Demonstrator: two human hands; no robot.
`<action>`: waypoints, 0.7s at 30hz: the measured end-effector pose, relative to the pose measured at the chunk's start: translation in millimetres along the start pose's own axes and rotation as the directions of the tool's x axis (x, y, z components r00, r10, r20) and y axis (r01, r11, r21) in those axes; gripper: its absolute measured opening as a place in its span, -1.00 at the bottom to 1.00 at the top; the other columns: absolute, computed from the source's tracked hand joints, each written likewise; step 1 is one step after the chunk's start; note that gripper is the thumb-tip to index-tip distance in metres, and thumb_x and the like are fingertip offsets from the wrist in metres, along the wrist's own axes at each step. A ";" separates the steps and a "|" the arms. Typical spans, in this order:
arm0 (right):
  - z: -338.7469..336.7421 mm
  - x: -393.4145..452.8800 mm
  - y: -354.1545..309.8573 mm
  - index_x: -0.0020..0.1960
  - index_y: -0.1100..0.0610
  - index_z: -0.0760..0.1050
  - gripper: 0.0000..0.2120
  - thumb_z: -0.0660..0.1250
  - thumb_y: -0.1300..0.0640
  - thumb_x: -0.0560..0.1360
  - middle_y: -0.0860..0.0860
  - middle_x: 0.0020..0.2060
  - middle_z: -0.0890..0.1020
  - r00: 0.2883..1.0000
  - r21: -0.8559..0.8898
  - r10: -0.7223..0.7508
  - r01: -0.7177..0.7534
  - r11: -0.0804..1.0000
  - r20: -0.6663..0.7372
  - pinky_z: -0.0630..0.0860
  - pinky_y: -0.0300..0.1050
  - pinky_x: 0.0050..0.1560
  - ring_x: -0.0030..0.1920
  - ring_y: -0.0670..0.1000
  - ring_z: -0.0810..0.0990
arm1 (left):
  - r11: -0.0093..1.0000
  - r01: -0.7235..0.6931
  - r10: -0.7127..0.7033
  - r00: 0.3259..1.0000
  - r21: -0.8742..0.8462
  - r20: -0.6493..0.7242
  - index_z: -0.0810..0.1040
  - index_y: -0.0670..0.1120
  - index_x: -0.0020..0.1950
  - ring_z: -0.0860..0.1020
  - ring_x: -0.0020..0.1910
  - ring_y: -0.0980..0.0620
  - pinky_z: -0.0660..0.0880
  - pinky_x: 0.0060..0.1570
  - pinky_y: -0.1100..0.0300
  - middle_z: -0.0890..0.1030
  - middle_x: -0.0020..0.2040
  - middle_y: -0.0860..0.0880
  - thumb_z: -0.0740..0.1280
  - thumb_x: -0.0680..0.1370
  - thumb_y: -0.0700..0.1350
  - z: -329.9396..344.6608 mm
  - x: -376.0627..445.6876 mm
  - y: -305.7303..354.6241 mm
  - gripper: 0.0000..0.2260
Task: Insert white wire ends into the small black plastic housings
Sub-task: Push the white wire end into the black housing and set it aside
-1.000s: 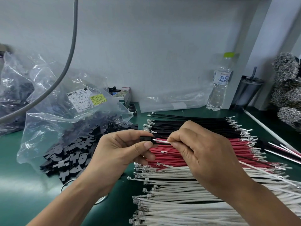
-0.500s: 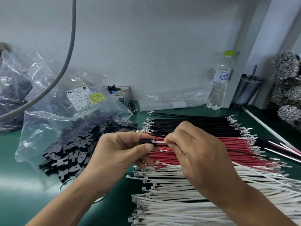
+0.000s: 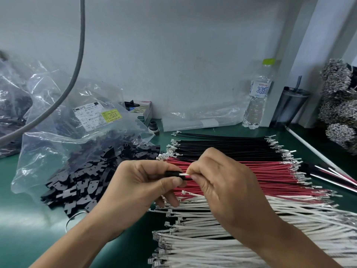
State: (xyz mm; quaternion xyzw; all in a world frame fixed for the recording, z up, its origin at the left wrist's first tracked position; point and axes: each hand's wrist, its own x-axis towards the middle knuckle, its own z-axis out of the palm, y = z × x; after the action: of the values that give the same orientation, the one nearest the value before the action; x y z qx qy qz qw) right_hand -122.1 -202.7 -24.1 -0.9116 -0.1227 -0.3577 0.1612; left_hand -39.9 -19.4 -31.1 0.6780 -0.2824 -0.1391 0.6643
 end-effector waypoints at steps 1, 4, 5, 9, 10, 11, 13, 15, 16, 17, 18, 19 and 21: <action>0.7 -0.3 -0.1 -0.02 0.10 0.60 -0.85 0.27 0.11 0.62 -0.08 -0.15 0.53 1.000 -0.018 -0.015 0.015 1.000 -0.001 0.53 -0.08 -0.29 -0.24 -0.07 0.53 | 1.000 -0.004 0.004 1.000 0.016 -0.013 0.77 -0.05 -0.02 0.70 -0.38 -0.11 0.58 -0.43 0.25 0.74 -0.26 -0.16 0.54 0.38 -0.08 0.8 -0.2 0.0 -0.80; -2.3 -0.1 3.3 0.01 0.08 0.61 -0.80 0.24 0.04 0.63 -0.11 -0.13 0.53 1.000 0.032 0.005 -0.005 0.999 -0.003 0.53 -0.16 -0.26 -0.21 -0.11 0.54 | 1.000 -0.003 0.003 0.999 -0.002 -0.035 0.77 -0.06 -0.03 0.70 -0.39 -0.11 0.57 -0.45 0.24 0.74 -0.26 -0.16 0.54 0.37 -0.10 -0.4 2.2 0.4 -0.81; -4.1 0.0 5.0 0.01 0.06 0.62 -0.81 0.26 0.01 0.62 -0.14 -0.13 0.53 1.000 0.059 0.031 -0.030 0.998 -0.003 0.51 -0.21 -0.25 -0.21 -0.14 0.52 | 1.000 0.001 -0.001 0.999 -0.018 -0.036 0.77 -0.07 -0.03 0.69 -0.40 -0.10 0.57 -0.45 0.24 0.74 -0.25 -0.17 0.53 0.37 -0.11 -1.5 3.3 0.8 -0.81; -5.6 1.4 6.9 -0.06 0.06 0.62 -0.85 0.31 0.04 0.59 -0.15 -0.18 0.52 0.999 0.076 0.053 -0.053 0.996 0.004 0.51 -0.13 -0.26 -0.23 -0.12 0.51 | 1.000 0.012 -0.013 0.999 -0.022 -0.029 0.77 -0.09 -0.03 0.68 -0.41 -0.10 0.57 -0.44 0.23 0.74 -0.21 -0.18 0.54 0.37 -0.12 -5.3 3.9 2.3 -0.80; -4.4 1.8 6.1 -0.08 0.08 0.61 -0.86 0.32 0.07 0.59 -0.13 -0.19 0.52 1.000 0.054 0.028 -0.028 0.998 -0.001 0.51 -0.12 -0.26 -0.24 -0.11 0.50 | 1.000 0.012 -0.013 1.000 -0.013 -0.019 0.77 -0.10 -0.02 0.68 -0.40 -0.10 0.58 -0.44 0.23 0.75 -0.20 -0.19 0.54 0.38 -0.13 -6.0 3.6 2.6 -0.80; -3.3 2.0 5.2 -0.09 0.10 0.60 -0.87 0.33 0.09 0.58 -0.11 -0.20 0.51 1.000 0.032 0.005 -0.005 0.999 -0.006 0.50 -0.12 -0.27 -0.25 -0.09 0.50 | 1.000 0.010 -0.010 1.000 -0.002 -0.007 0.77 -0.10 -0.02 0.69 -0.40 -0.10 0.58 -0.44 0.23 0.75 -0.20 -0.19 0.54 0.39 -0.14 -6.5 2.8 2.9 -0.81; -1.2 1.6 3.6 -0.11 0.11 0.59 -0.87 0.34 0.11 0.58 -0.09 -0.21 0.51 1.000 0.017 -0.015 0.015 1.000 -0.010 0.48 -0.14 -0.28 -0.26 -0.08 0.48 | 1.000 -0.002 0.002 1.000 0.017 0.010 0.76 -0.10 -0.02 0.70 -0.39 -0.10 0.57 -0.44 0.25 0.74 -0.23 -0.17 0.54 0.40 -0.14 -6.5 1.8 3.7 -0.82; 0.5 0.3 2.9 -0.11 0.11 0.58 -0.87 0.34 0.11 0.59 -0.09 -0.22 0.49 0.999 -0.006 -0.041 0.041 0.999 0.004 0.47 -0.15 -0.29 -0.28 -0.08 0.47 | 0.999 -0.011 0.010 1.000 0.036 0.025 0.77 -0.08 -0.02 0.70 -0.38 -0.09 0.56 -0.44 0.27 0.74 -0.26 -0.14 0.53 0.40 -0.14 -6.1 0.3 4.7 -0.83; 1.0 -0.2 3.0 -0.12 0.11 0.57 -0.87 0.34 0.12 0.59 -0.08 -0.22 0.49 0.998 -0.025 -0.060 0.060 0.998 0.008 0.46 -0.14 -0.31 -0.28 -0.07 0.46 | 0.999 -0.013 0.012 0.999 0.050 0.037 0.76 -0.07 -0.02 0.71 -0.38 -0.08 0.56 -0.43 0.27 0.74 -0.27 -0.13 0.52 0.41 -0.14 -6.6 0.2 5.5 -0.84; 0.8 -0.2 3.8 -0.12 0.11 0.57 -0.86 0.34 0.11 0.59 -0.08 -0.23 0.49 0.997 -0.043 -0.082 0.082 0.996 0.004 0.46 -0.14 -0.32 -0.29 -0.07 0.45 | 0.998 -0.016 0.013 0.999 0.063 0.050 0.76 -0.06 -0.02 0.71 -0.36 -0.08 0.56 -0.42 0.27 0.74 -0.26 -0.13 0.52 0.41 -0.14 -7.9 0.6 6.3 -0.84; -0.4 0.7 5.3 -0.13 0.11 0.57 -0.85 0.34 0.10 0.59 -0.08 -0.23 0.49 0.995 -0.060 -0.102 0.102 0.993 -0.010 0.46 -0.14 -0.33 -0.29 -0.07 0.46 | 0.997 -0.023 0.019 0.998 0.068 0.060 0.76 -0.07 -0.01 0.72 -0.35 -0.09 0.57 -0.40 0.25 0.74 -0.25 -0.13 0.52 0.42 -0.15 -9.5 1.4 7.4 -0.84; -2.5 2.2 6.5 -0.12 0.10 0.58 -0.84 0.33 0.08 0.60 -0.08 -0.23 0.50 0.993 -0.079 -0.113 0.110 0.991 -0.029 0.46 -0.15 -0.34 -0.29 -0.07 0.47 | 0.997 -0.033 0.029 0.998 0.064 0.061 0.76 -0.07 0.00 0.72 -0.34 -0.10 0.58 -0.38 0.24 0.75 -0.24 -0.13 0.52 0.41 -0.15 -11.6 2.3 8.8 -0.83; -6.7 6.0 7.8 -0.10 0.09 0.60 -0.83 0.32 0.04 0.61 -0.09 -0.21 0.53 0.990 -0.119 -0.121 0.111 0.987 -0.074 0.48 -0.14 -0.30 -0.25 -0.05 0.51 | 0.997 -0.062 0.060 0.997 0.037 0.047 0.76 -0.09 0.01 0.73 -0.31 -0.13 0.59 -0.35 0.23 0.75 -0.20 -0.17 0.53 0.39 -0.14 -16.2 4.1 11.7 -0.79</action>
State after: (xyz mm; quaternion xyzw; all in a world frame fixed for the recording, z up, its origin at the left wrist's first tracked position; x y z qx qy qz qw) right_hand -119.3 -211.7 -17.0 -0.8953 -0.1484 -0.4096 0.0925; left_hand -29.9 -7.9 -17.6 0.6784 -0.3208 -0.1289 0.6482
